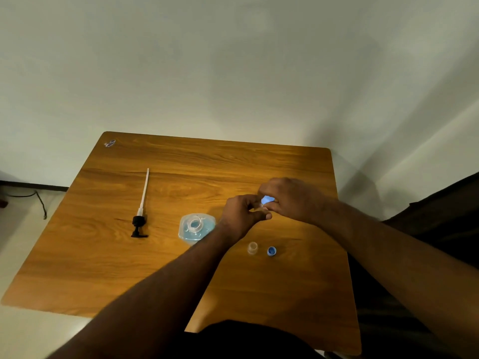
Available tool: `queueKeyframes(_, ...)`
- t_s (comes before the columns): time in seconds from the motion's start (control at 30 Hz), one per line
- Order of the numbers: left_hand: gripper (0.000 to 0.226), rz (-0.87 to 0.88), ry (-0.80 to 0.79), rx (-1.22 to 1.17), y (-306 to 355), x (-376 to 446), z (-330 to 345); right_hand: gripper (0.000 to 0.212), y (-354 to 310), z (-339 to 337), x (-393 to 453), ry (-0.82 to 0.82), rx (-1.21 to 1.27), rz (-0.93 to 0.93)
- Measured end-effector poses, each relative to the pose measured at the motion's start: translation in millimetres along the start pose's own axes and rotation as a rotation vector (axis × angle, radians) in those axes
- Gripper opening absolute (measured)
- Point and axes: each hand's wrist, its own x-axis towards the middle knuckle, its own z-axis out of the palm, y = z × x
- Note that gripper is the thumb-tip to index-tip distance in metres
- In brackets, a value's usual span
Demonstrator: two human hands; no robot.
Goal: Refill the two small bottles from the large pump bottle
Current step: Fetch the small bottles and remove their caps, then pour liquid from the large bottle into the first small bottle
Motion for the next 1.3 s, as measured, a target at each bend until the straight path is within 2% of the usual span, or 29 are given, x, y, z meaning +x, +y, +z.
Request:
queueKeyframes(0.07, 0.019, -0.024, 0.006, 0.015, -7.7, 2.7, 2.6, 0.022, 6.0, -5.3, 2.9, -0.024, -0.077, -0.174)
queueKeyframes(0.13, 0.016, -0.082, 0.021, 0.019, -16.4, 3.2, 4.7, 0.03, 15.7, -7.4, 5.7, 0.085, -0.078, -0.274)
queueKeyframes(0.23, 0.035, -0.128, 0.101, 0.028, -31.0, 3.8, 7.7, 0.043, 27.9, 5.2, 5.7, 0.301, 0.119, -0.146)
queueKeyframes(0.3, 0.038, -0.153, 0.104, 0.03, -38.9, 7.4, 13.8, 0.036, 35.5, 29.3, 2.6, 0.371, 0.325, 0.041)
queueKeyframes(0.43, 0.037, -0.247, 0.104, 0.063, -55.0, 16.8, 30.9, 0.022, 48.3, 97.3, -7.0, 0.253, 0.689, 0.409)
queueKeyframes(0.53, 0.04, -0.293, 0.101, 0.136, -67.8, 20.1, 38.1, 0.026, 52.3, 142.1, -14.2, 0.204, 0.799, 0.544)
queueKeyframes(0.63, 0.043, -0.327, 0.097, 0.189, -77.3, 21.0, 41.2, 0.04, 51.8, 170.7, -14.0, 0.15, 0.732, 0.514)
queueKeyframes(0.8, 0.045, -0.356, 0.062, 0.181, -85.4, 16.9, 41.6, 0.031, 51.2, 183.0, -1.7, 0.084, 0.565, 0.419)
queueKeyframes(1.0, 0.046, -0.357, 0.037, 0.204, -83.9, 18.1, 39.8, 0.04, 55.3, 182.2, 8.7, -0.08, 0.47, 0.42)
queueKeyframes(1.13, 0.046, -0.375, 0.047, 0.2, -77.7, 17.9, 39.3, 0.054, 57.9, 179.7, 5.9, -0.081, 0.564, 0.459)
queueKeyframes(1.2, 0.039, -0.338, 0.071, 0.185, -68.4, 16.9, 39.2, 0.061, 60.9, 174.5, 1.7, -0.08, 0.636, 0.489)
queueKeyframes(1.3, 0.024, -0.217, 0.149, 0.158, -42.9, 8.9, 31.9, 0.059, 59.1, 154.0, -3.5, 0.085, 0.677, 0.506)
